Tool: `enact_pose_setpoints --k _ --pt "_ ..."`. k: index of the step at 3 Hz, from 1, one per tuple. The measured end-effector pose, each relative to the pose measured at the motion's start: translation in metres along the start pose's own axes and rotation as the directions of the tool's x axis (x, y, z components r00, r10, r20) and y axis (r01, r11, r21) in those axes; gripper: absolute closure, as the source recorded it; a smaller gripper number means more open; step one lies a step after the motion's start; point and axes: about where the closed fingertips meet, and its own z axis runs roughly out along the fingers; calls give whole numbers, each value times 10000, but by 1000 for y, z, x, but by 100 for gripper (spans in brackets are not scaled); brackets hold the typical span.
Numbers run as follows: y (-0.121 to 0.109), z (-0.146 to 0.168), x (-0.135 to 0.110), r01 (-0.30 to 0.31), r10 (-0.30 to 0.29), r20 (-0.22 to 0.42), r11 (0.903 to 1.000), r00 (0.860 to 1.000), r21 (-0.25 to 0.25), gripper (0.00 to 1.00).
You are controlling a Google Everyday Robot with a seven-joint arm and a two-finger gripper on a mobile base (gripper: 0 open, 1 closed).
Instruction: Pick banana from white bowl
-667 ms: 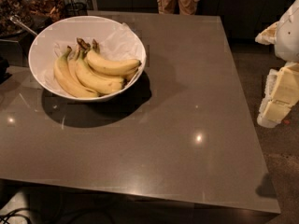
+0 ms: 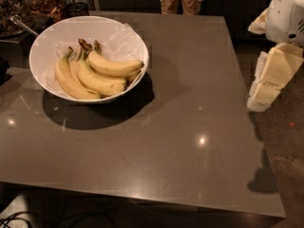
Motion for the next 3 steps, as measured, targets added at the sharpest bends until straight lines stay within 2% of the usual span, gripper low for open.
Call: enact_pose_setpoints --k 1,2,3 --pt "-20 -5 -32 256 -249 217 9991 9995 -346 0" --pt "-38 -1 -69 1000 -955 781 9934 9924 -557 0" --pt "-46 -3 -76 977 -952 986 9950 9906 -205 0"
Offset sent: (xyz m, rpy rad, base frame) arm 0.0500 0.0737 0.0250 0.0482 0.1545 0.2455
